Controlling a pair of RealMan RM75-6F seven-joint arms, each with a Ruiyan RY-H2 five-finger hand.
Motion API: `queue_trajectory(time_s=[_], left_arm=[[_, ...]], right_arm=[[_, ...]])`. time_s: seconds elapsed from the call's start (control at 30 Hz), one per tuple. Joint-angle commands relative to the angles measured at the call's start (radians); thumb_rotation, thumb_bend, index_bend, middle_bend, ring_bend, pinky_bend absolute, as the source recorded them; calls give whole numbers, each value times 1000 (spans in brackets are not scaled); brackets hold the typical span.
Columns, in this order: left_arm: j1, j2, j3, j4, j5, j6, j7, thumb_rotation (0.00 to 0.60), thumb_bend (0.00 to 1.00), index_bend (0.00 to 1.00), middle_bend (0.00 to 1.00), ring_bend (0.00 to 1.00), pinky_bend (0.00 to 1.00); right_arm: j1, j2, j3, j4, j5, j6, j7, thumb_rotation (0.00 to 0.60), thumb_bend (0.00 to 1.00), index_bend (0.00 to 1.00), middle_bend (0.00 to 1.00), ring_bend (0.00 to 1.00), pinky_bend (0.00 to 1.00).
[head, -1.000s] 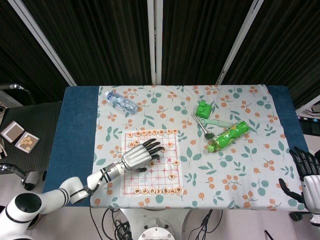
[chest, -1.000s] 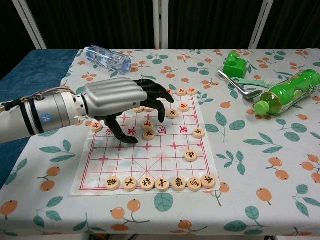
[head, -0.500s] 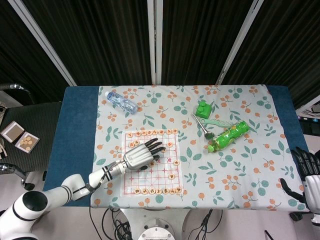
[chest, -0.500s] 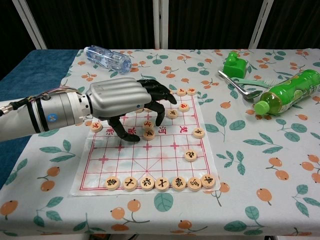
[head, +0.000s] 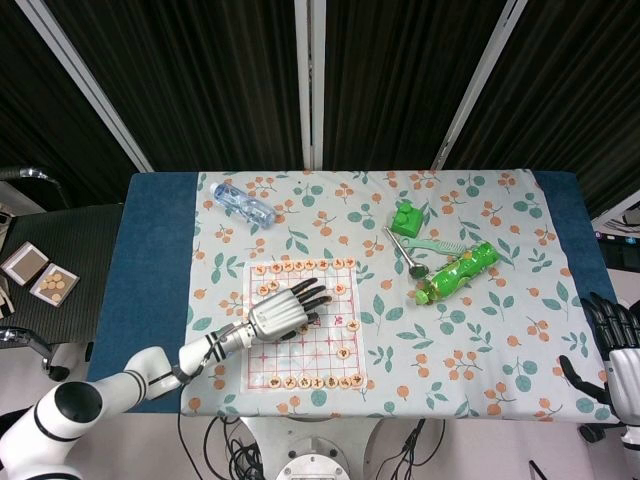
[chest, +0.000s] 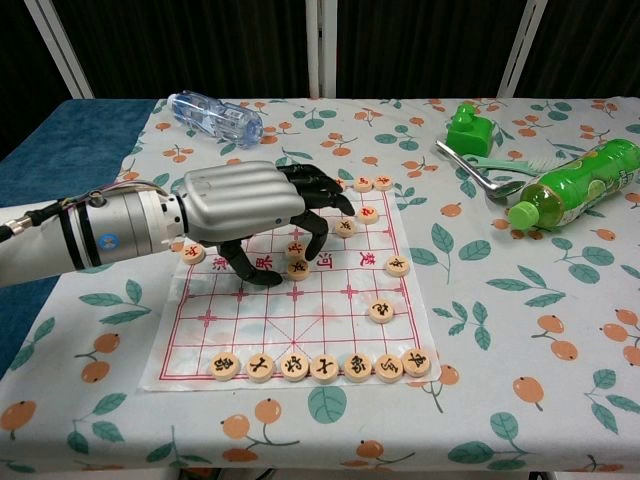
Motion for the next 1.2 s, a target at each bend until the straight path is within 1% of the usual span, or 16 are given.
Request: queue_trajectory(time_s=[0.03,0.23,0.67,0.93,1.2], left_arm=[[-3,-3,6,4,2,4,2,600,217,465,99,0,5],[-10,-14,22,19,10,9,13,600,216,467,100,0,5],[-16,-33,29,45,-3,17,-1,600,217,460,100,0,5],[-22,-29,36,61,3,28,29,600,214,456,100,0,3],[-22,-35,39,66,-8,16,40,600,214,462,100,0,3]], right_arm=[[1,-2,0,1,1,-3,1,600,257,0,0,0,0],[1,-5,-1,7,4,-7,4,600,262,0,0,0,0],[-2,-6,2,17,10,-6,15,600,265,0,0,0,0],[-1,-7,2,20,14,-11,17,600,266,0,0,0,0],[0,-8,3,19,13,-12,16,600,267,0,0,0,0]])
